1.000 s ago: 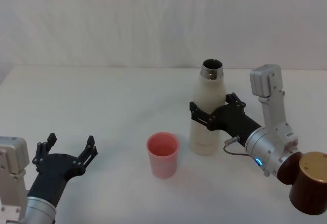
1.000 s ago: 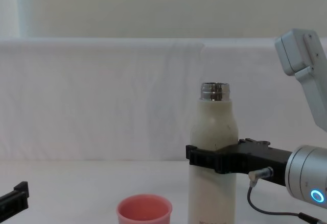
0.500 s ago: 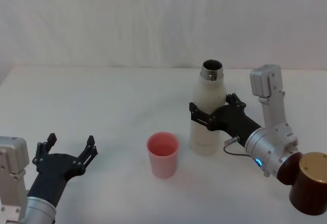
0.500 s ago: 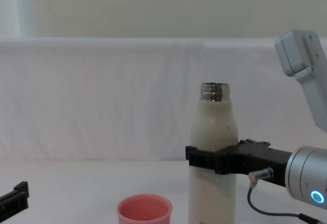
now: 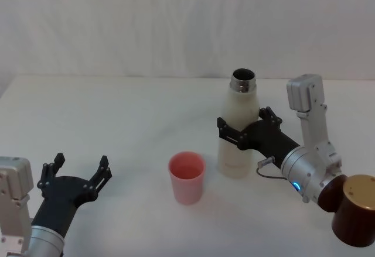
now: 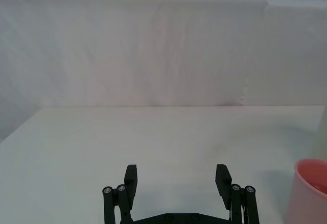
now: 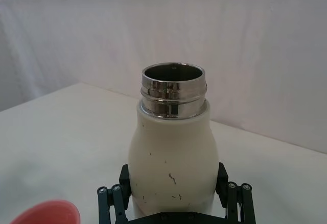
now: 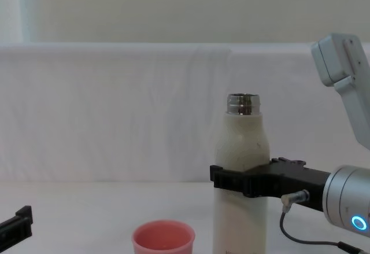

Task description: Grasp the thermos with one hand and pour water into the cup lid.

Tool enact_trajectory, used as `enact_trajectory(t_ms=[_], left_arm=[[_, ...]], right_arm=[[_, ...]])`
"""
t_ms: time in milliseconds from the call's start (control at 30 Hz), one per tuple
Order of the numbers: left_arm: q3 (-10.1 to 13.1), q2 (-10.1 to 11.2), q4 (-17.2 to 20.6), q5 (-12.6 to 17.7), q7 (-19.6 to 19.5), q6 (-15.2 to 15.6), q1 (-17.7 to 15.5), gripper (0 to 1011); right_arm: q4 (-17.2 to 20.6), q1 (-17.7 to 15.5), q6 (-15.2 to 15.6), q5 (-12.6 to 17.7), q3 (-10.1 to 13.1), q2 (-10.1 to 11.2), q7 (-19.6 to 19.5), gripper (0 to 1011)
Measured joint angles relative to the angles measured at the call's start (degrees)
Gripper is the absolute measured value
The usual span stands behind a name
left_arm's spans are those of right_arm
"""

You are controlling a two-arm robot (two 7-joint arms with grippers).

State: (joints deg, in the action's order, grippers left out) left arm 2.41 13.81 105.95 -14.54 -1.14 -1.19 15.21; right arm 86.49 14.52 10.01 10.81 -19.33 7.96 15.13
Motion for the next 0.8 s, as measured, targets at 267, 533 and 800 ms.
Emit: enact_trajectory(t_ms=[267, 533, 800], left_arm=[[0.0, 0.0, 0.0, 0.0, 0.0, 0.0, 0.0, 1001], [0.0, 0.0, 0.0, 0.0, 0.0, 0.0, 0.0, 1001], [0.0, 0.0, 0.0, 0.0, 0.0, 0.0, 0.0, 1001]], right_arm=[[0.8, -0.1, 0.0, 0.4, -0.5, 0.5, 0.0, 1000], [1.6, -0.4, -0.1, 0.5, -0.9, 1.3, 0.0, 1000], [2.7, -1.2, -0.2, 0.7, -0.7, 2.1, -0.3, 1000]])
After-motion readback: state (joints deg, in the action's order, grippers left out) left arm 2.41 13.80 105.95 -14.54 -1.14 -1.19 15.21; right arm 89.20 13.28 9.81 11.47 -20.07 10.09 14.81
